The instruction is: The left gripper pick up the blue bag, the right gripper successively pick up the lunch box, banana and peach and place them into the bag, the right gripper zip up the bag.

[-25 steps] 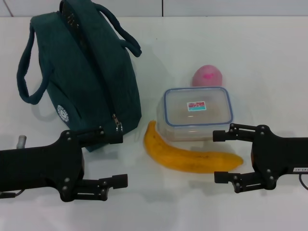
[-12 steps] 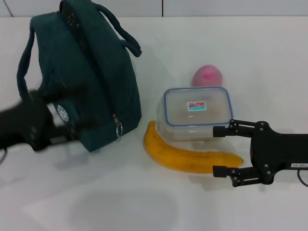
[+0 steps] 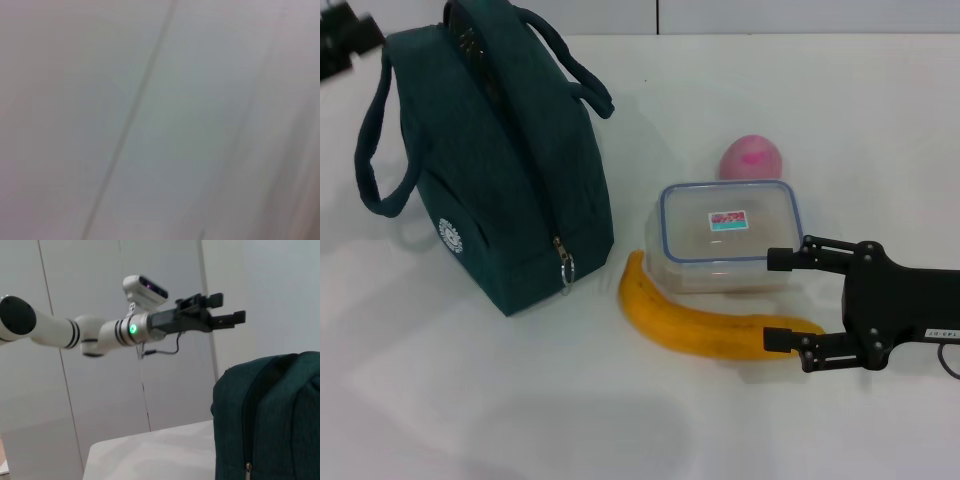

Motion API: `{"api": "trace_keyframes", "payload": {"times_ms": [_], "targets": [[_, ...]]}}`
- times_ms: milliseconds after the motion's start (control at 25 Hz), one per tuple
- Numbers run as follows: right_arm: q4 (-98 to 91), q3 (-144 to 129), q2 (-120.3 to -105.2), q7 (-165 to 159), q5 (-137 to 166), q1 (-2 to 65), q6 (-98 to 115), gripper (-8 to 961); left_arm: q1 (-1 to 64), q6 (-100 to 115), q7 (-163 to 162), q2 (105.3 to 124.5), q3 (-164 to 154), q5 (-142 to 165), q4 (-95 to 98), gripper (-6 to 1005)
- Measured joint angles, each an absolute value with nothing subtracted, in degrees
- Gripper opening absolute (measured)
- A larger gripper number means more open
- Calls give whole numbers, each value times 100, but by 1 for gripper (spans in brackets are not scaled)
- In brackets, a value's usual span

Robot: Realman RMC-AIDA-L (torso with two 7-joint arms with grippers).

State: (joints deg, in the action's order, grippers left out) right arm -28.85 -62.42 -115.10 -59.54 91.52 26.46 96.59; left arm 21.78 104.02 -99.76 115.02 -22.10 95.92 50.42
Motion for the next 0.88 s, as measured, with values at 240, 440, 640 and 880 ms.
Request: {"api": "trace_keyframes", "payload": {"times_ms": [240,440,640,880], "targets": [[-2817,-6183,-11513,-5857,9128,2626,9644,843,2546,10006,-11389,11070,-2308,10009,5857,860],[-2663,-5941,-11514,-5649,9122,2617,9651,843,2908,10023,-13192,10859,-2528,11125,6964,859],[-2608,-5871,-11512,-5593,9121,2603,9656,843,2997,10046,-15026,10744,-3257,11780,8046,859],[-2600,-5831,-11502,-5582,9122,2589,9641,842,3023,10034,-16247,10882,-3729,12918,8641,858]]}}
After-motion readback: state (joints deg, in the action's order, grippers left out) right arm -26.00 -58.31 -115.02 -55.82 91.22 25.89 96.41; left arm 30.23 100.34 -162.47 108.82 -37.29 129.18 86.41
